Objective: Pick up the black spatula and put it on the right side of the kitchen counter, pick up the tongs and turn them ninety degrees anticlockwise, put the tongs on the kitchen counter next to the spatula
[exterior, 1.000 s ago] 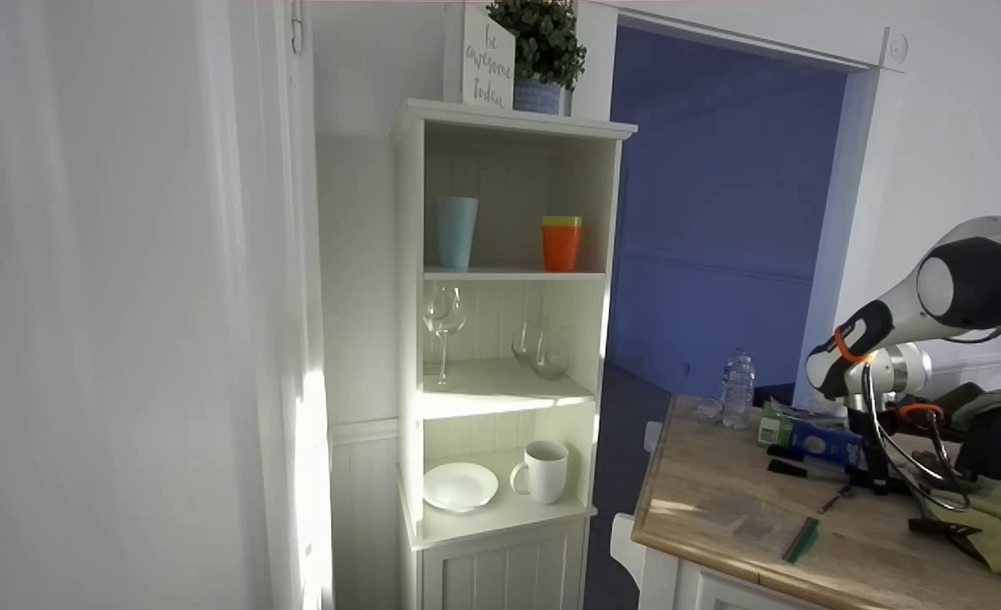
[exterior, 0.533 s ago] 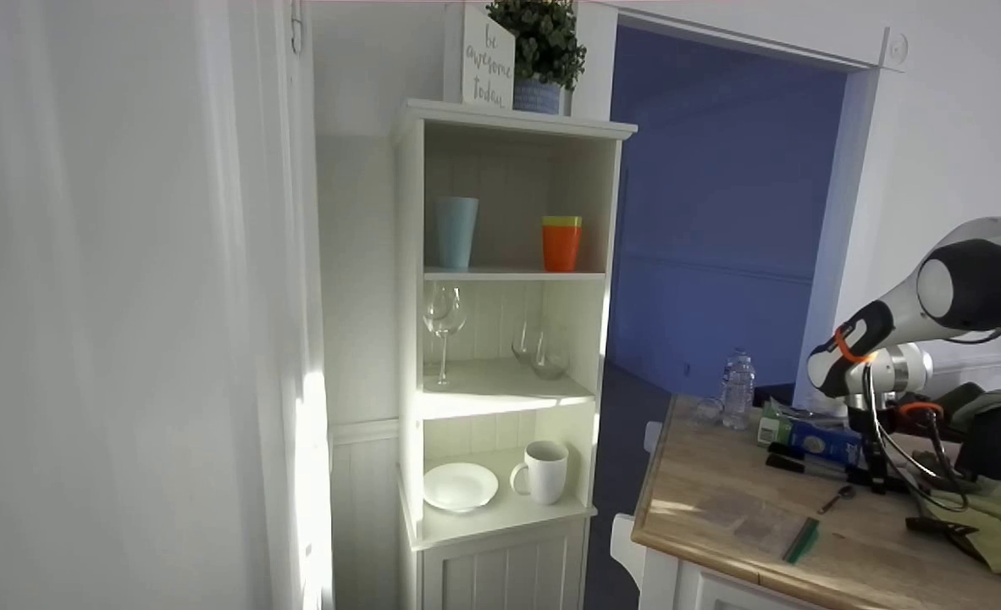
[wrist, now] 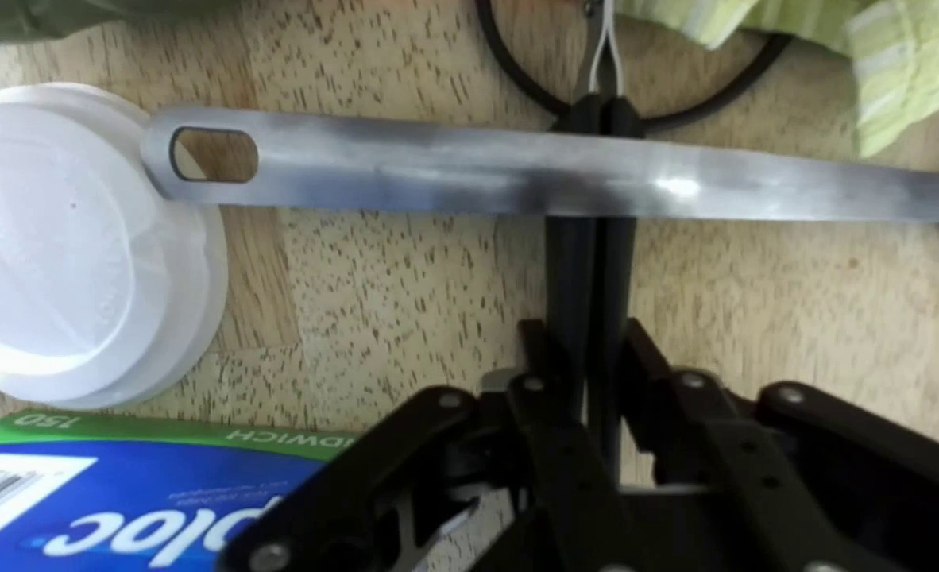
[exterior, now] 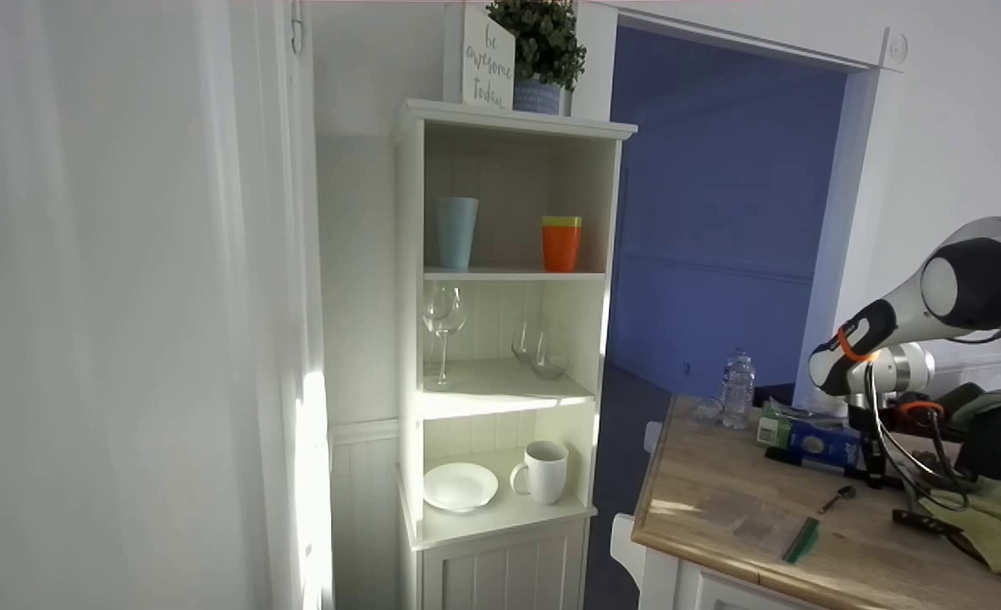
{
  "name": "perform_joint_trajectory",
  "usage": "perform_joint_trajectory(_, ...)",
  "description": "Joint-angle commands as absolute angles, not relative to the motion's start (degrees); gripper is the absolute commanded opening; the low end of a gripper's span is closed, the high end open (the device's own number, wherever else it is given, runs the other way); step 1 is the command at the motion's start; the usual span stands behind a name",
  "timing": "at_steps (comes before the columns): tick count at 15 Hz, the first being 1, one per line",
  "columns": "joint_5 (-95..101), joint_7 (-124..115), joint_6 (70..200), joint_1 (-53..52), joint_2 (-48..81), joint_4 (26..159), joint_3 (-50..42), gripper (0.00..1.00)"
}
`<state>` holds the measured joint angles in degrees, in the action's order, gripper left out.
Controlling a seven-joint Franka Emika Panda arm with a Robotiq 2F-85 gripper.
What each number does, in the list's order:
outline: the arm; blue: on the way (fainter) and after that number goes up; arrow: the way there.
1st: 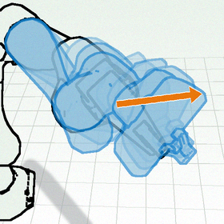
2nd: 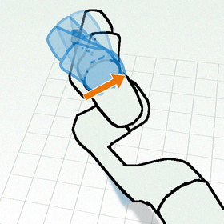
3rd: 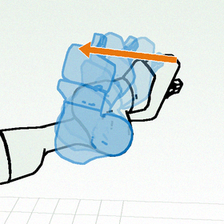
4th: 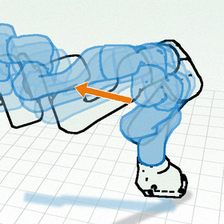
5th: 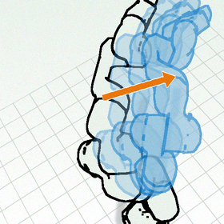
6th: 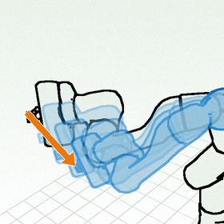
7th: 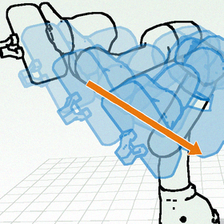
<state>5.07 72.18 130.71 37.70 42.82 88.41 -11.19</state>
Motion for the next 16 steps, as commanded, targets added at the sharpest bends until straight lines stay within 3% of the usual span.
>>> perform_joint_trajectory(1,3.21,76.64,133.99,39.99,39.68,91.65,-8.43,0.06)
perform_joint_trajectory(16,-14.61,99.33,128.75,48.71,32.97,96.17,-0.25,0.06)
